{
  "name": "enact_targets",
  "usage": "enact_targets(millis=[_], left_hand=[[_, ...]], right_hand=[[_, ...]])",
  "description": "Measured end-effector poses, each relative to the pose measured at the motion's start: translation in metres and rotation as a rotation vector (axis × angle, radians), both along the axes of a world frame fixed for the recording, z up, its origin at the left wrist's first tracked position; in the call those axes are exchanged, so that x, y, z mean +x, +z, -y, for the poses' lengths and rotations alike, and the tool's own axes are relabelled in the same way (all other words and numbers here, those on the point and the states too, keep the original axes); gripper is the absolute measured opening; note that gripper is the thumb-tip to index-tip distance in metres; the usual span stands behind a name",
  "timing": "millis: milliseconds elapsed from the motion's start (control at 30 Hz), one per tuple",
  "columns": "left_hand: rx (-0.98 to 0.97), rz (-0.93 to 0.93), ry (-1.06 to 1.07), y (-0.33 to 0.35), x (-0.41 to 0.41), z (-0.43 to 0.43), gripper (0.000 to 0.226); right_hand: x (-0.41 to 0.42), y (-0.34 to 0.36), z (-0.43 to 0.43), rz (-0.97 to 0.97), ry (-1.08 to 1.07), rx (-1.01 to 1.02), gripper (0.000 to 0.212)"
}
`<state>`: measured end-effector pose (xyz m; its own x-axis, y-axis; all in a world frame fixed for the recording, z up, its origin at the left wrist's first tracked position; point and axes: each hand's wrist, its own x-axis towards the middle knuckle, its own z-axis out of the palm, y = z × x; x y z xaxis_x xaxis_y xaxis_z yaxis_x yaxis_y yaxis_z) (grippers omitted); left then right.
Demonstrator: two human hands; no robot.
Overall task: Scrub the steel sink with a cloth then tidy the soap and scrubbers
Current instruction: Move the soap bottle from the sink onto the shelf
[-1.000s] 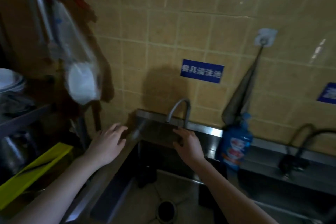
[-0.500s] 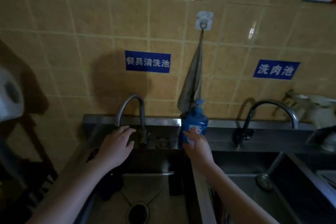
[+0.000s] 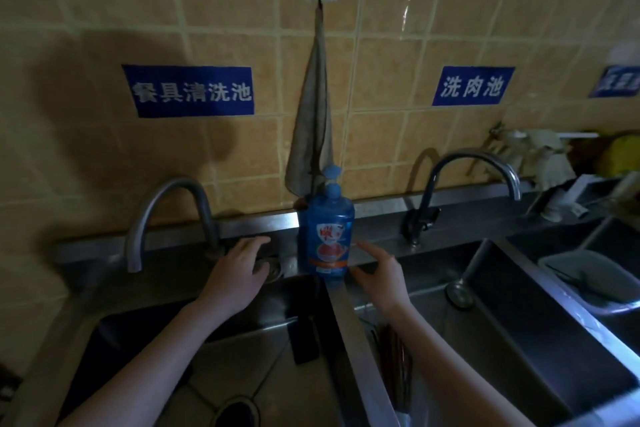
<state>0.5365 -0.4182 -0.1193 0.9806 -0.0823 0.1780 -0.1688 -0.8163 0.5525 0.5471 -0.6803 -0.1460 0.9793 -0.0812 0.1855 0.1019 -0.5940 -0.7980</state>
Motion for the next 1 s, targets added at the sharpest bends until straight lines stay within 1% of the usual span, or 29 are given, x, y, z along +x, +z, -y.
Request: enact_targets(millis=[100, 200, 333, 467, 533, 567, 700, 767, 833, 900, 1000], left_hand=[[-0.089, -0.032, -0.004, -0.008, 0.023, 0.011, 0.039], [-0.117, -0.058, 0.019, -0.018, 0.048, 0.029, 0.039], [-0.138, -0.095, -0.007, -0.031, 0.086, 0.056, 0.045], [-0.259, -0.110, -0.068, -0.040, 0.120, 0.075, 0.056], [-0.298, -0.104, -0.056, -0.044, 0.134, 0.081, 0.065], [-0.320, -0.108, -0.049, -0.046, 0.140, 0.083, 0.069], [-0.425, -0.127, -0.049, -0.056, 0.162, 0.091, 0.082], [-0.488, -0.128, -0.055, -0.063, 0.170, 0.094, 0.088], [-0.510, -0.120, -0.071, -0.071, 0.176, 0.099, 0.093], [-0.546, -0.109, -0.084, -0.076, 0.180, 0.103, 0.097], [-0.604, -0.123, -0.113, -0.078, 0.183, 0.102, 0.102]], right_hand=[[0.019, -0.011, 0.009, -0.053, -0.023, 0.006, 0.057], [0.038, -0.027, 0.018, -0.126, -0.018, 0.023, 0.067], [0.064, -0.048, 0.028, -0.165, 0.010, 0.043, 0.071], [0.093, -0.069, 0.033, -0.197, 0.029, 0.095, 0.075], [0.106, -0.075, 0.033, -0.198, 0.055, 0.135, 0.074], [0.111, -0.075, 0.033, -0.178, 0.087, 0.169, 0.072], [0.128, -0.083, 0.030, -0.087, 0.179, 0.196, 0.075], [0.140, -0.095, 0.027, -0.093, 0.189, 0.216, 0.089], [0.151, -0.105, 0.026, -0.116, 0.253, 0.222, 0.098], [0.160, -0.113, 0.023, -0.124, 0.317, 0.223, 0.099], [0.167, -0.118, 0.015, -0.202, 0.340, 0.301, 0.105]])
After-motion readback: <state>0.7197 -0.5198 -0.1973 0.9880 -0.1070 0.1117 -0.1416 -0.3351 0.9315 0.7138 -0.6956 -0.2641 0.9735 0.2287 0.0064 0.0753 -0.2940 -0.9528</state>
